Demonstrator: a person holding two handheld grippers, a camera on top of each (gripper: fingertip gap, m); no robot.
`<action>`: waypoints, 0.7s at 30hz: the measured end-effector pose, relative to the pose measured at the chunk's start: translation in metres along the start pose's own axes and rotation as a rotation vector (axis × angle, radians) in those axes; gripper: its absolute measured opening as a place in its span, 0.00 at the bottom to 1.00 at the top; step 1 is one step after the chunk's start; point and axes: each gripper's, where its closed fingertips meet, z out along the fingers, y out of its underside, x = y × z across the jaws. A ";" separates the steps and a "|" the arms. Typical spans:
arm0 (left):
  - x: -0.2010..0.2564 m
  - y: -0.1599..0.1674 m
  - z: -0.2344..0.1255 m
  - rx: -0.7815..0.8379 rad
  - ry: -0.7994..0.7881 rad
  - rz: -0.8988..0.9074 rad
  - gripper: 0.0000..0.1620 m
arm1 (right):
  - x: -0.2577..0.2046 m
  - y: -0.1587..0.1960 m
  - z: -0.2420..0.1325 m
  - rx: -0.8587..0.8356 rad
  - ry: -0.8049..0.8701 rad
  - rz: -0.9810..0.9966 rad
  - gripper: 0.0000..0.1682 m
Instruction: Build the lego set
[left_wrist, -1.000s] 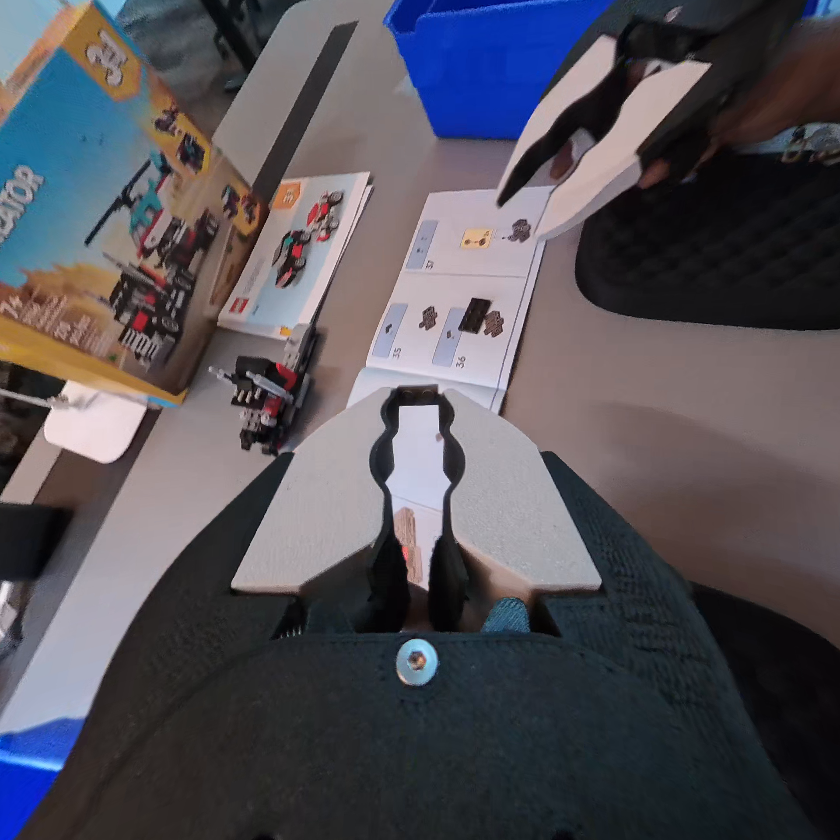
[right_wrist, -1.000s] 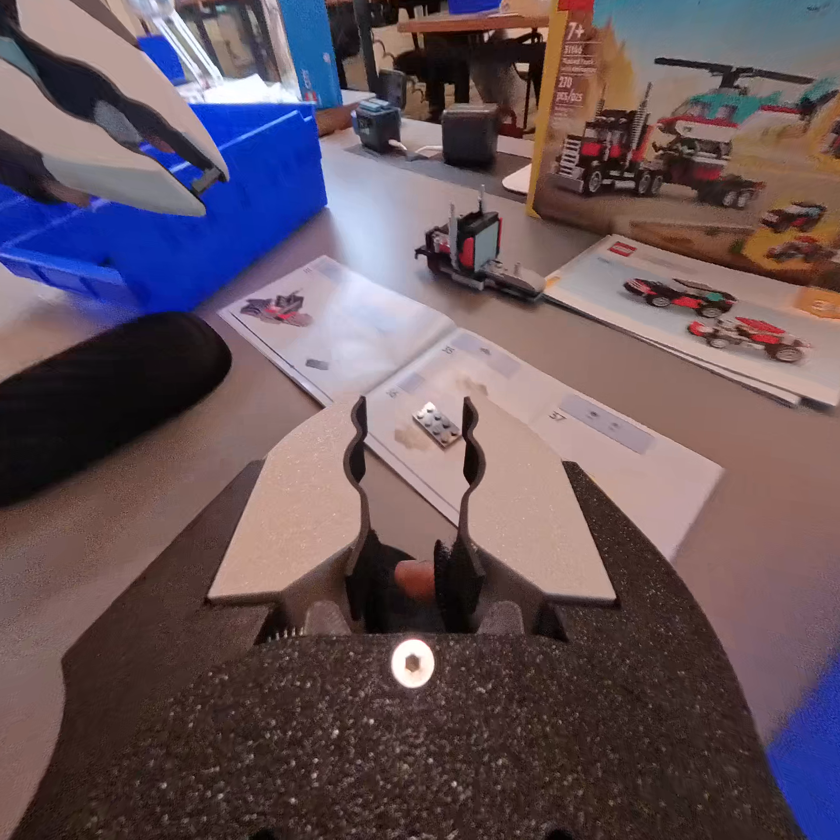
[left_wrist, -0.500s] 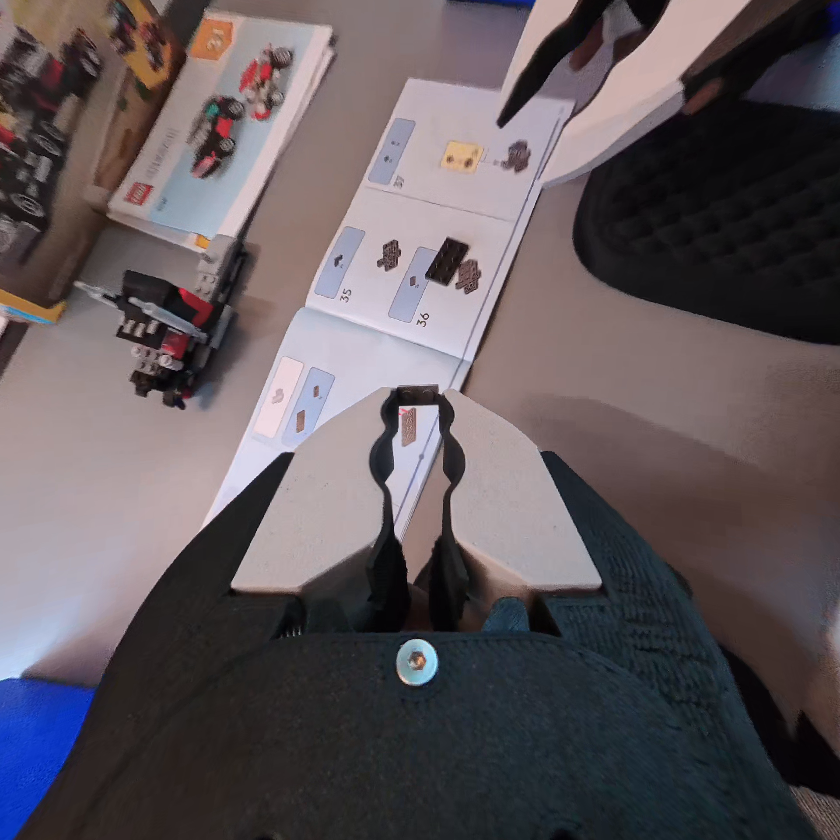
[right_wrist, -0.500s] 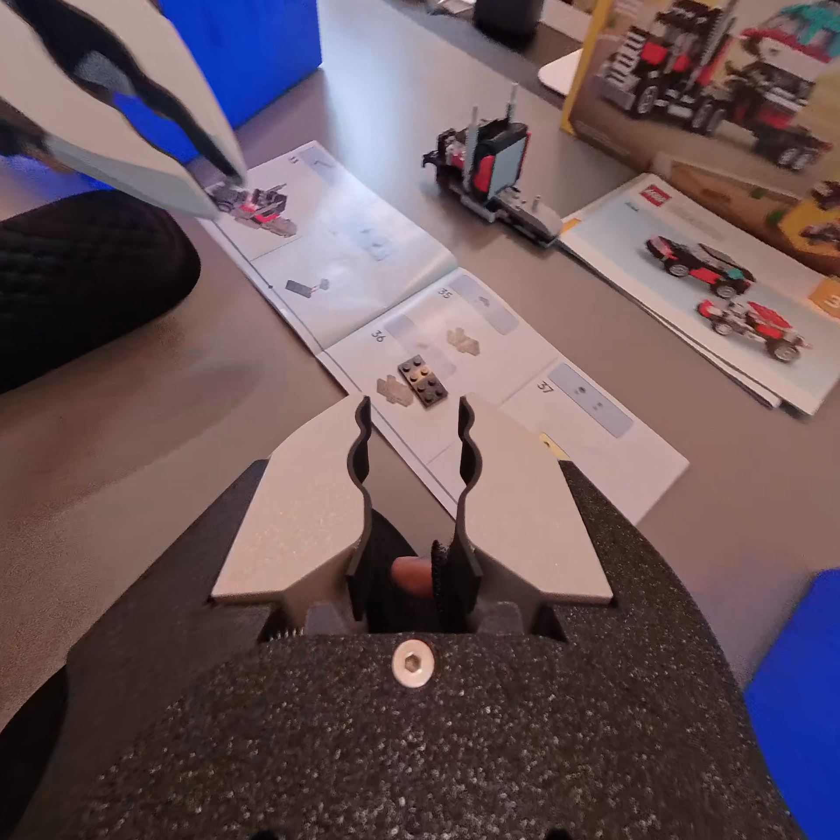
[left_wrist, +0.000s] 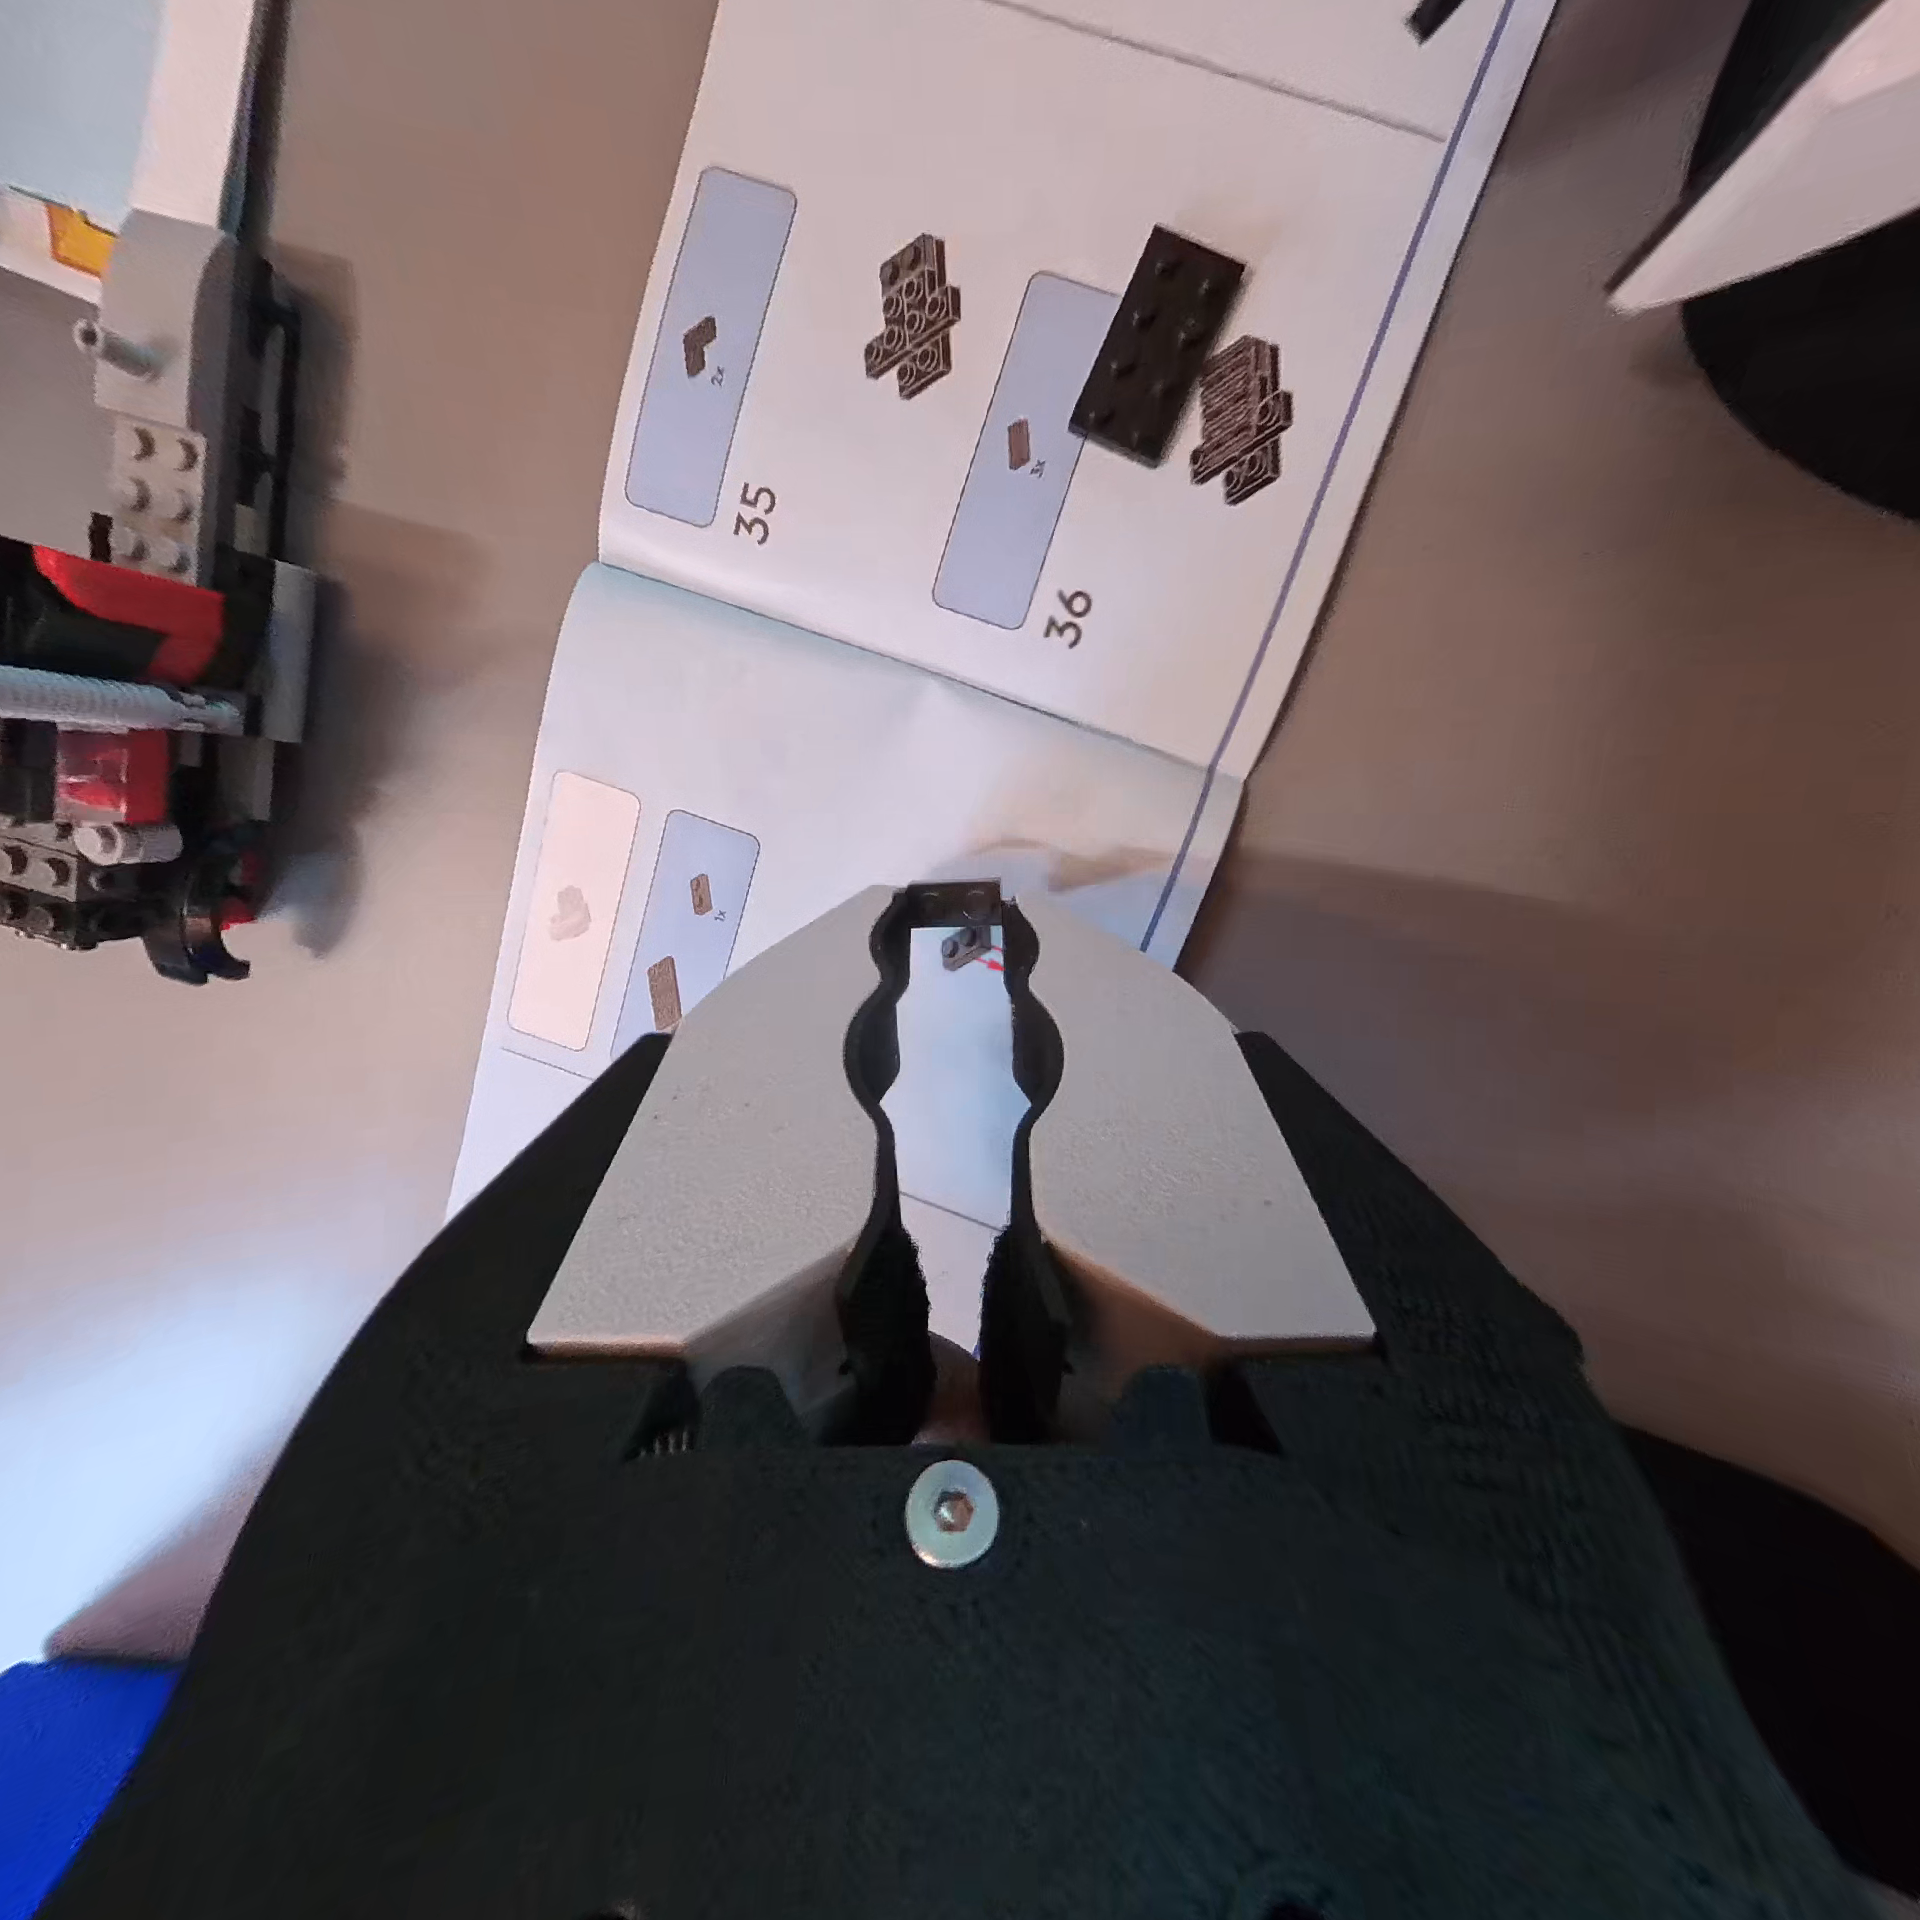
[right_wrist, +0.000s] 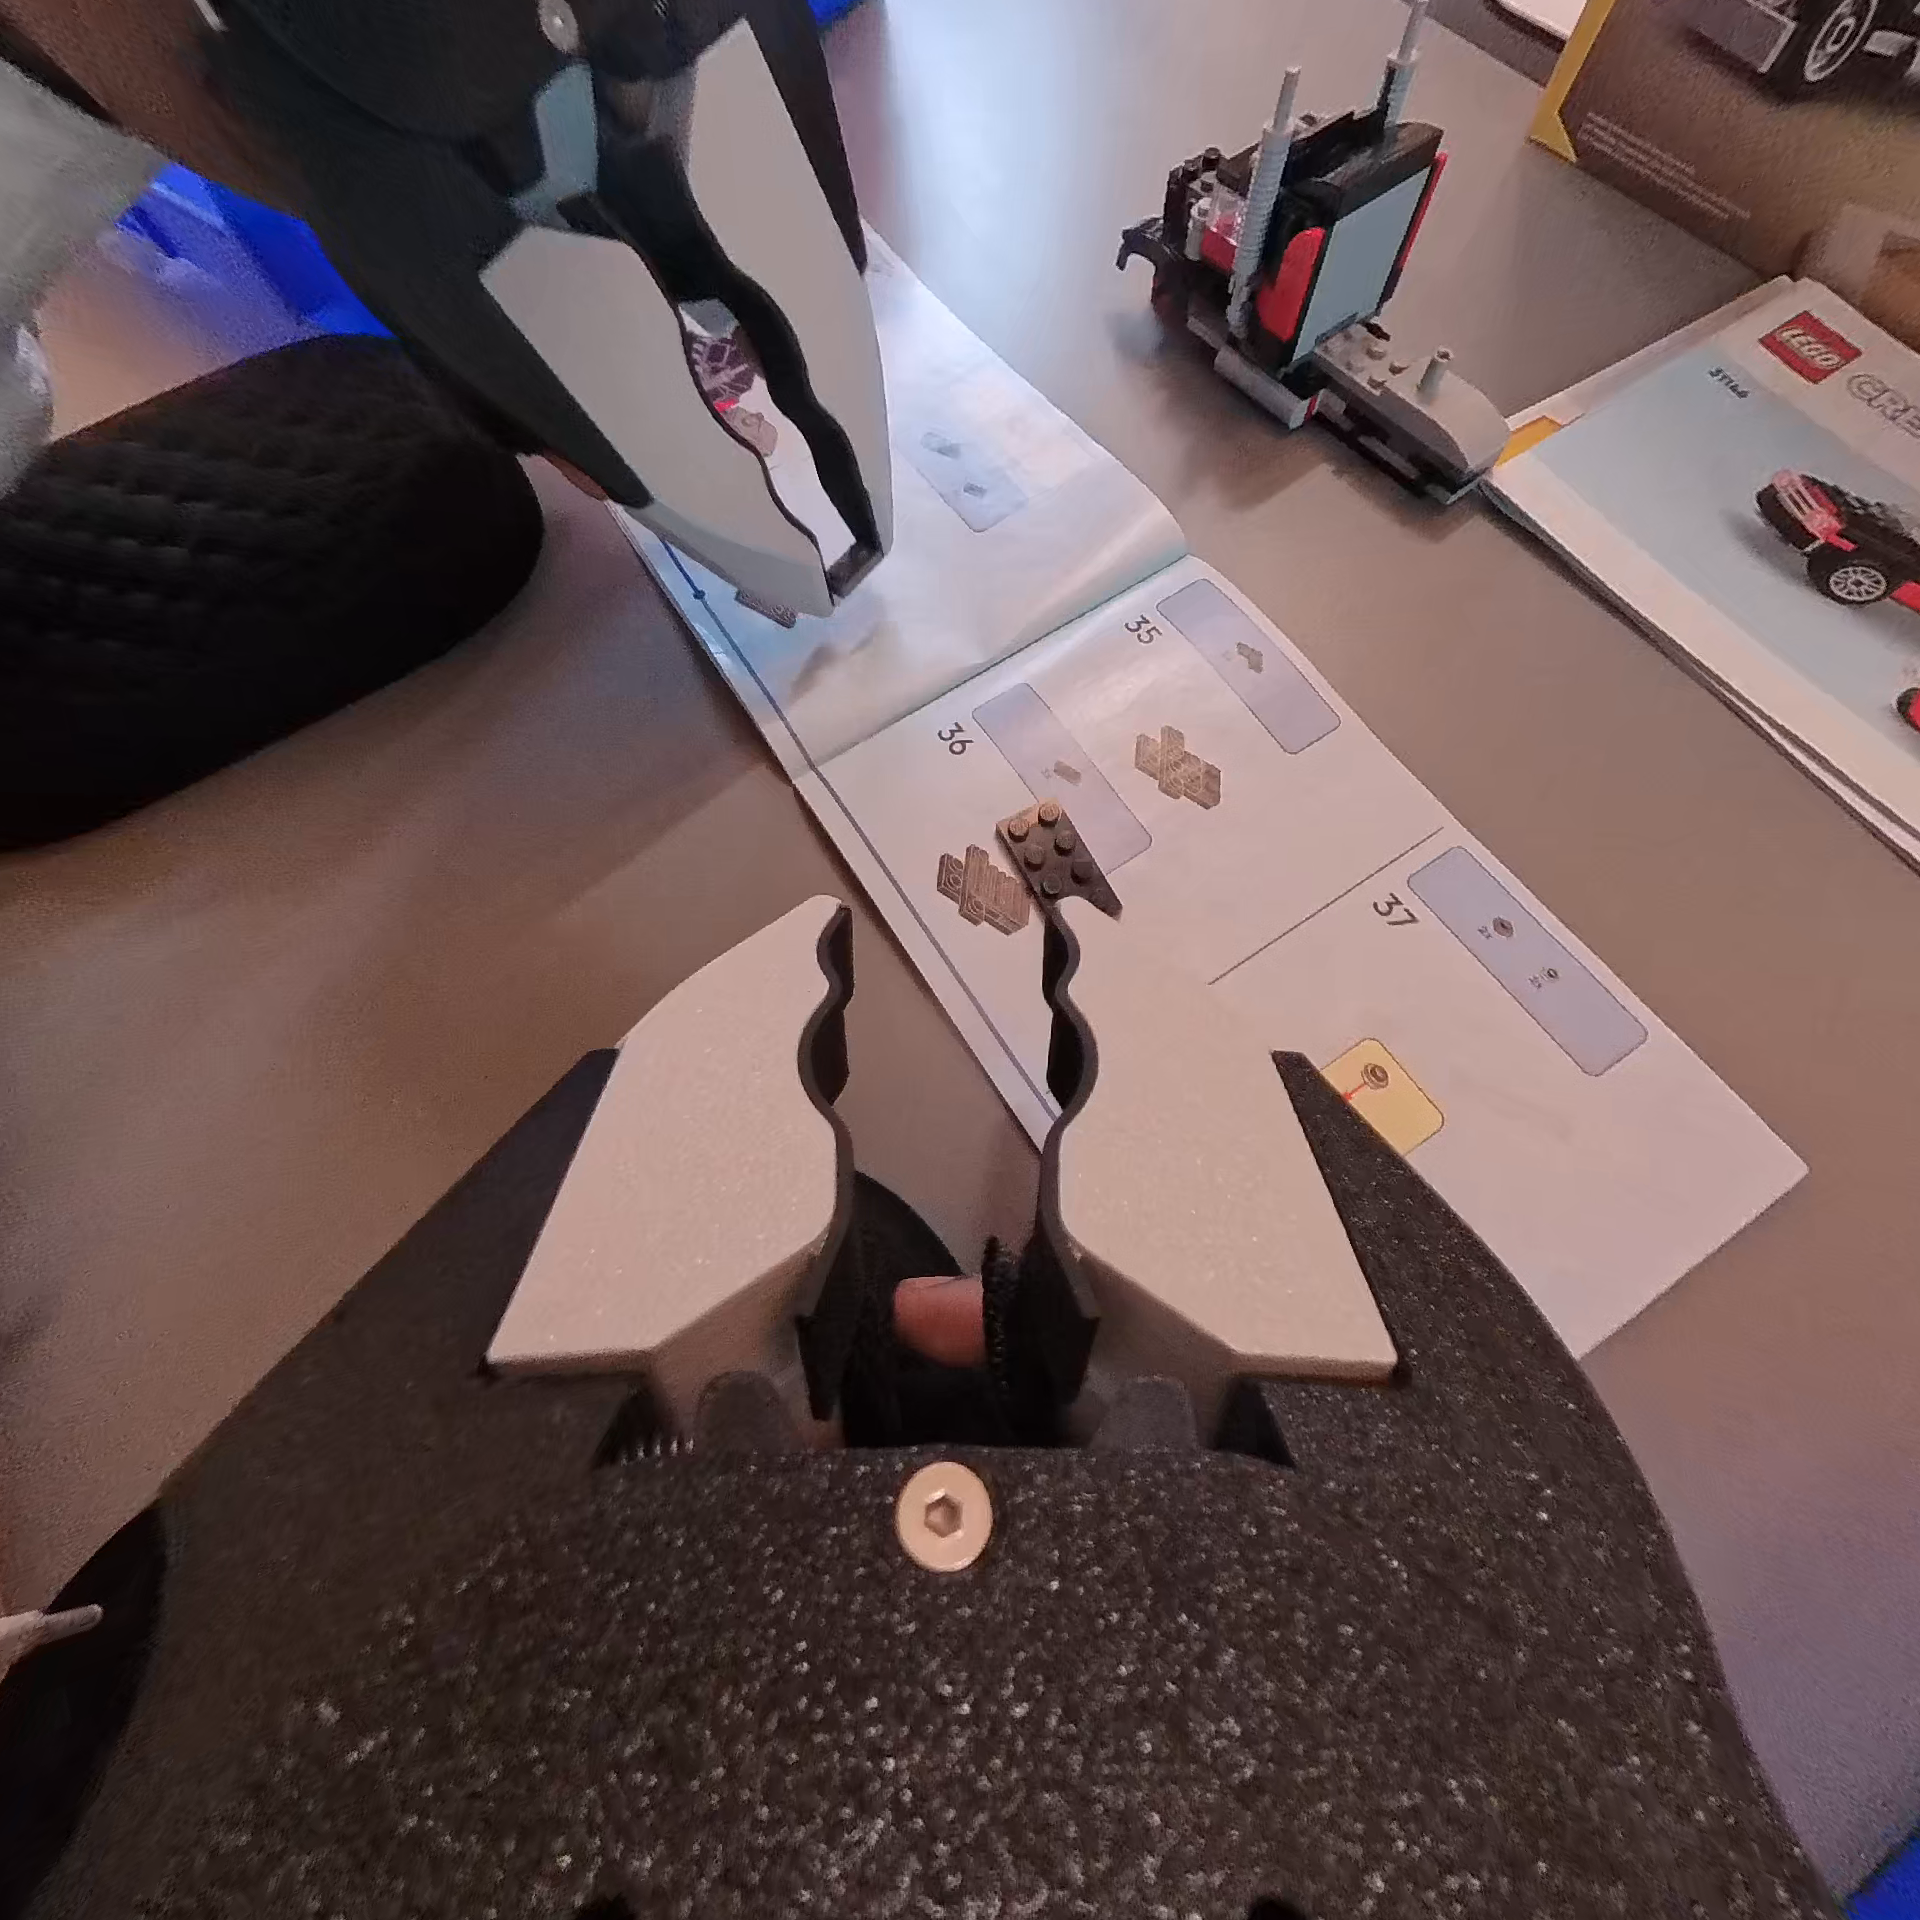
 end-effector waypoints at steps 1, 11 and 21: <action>-0.001 0.002 0.002 -0.012 -0.003 -0.002 0.11 | -0.001 -0.001 0.000 0.001 -0.008 0.001 0.21; 0.006 -0.004 -0.025 0.178 0.003 -0.196 0.36 | 0.009 -0.003 0.007 -0.060 -0.016 -0.070 0.22; 0.059 -0.037 -0.118 1.070 0.338 -0.489 0.36 | 0.029 0.015 0.027 -0.219 -0.079 -0.159 0.17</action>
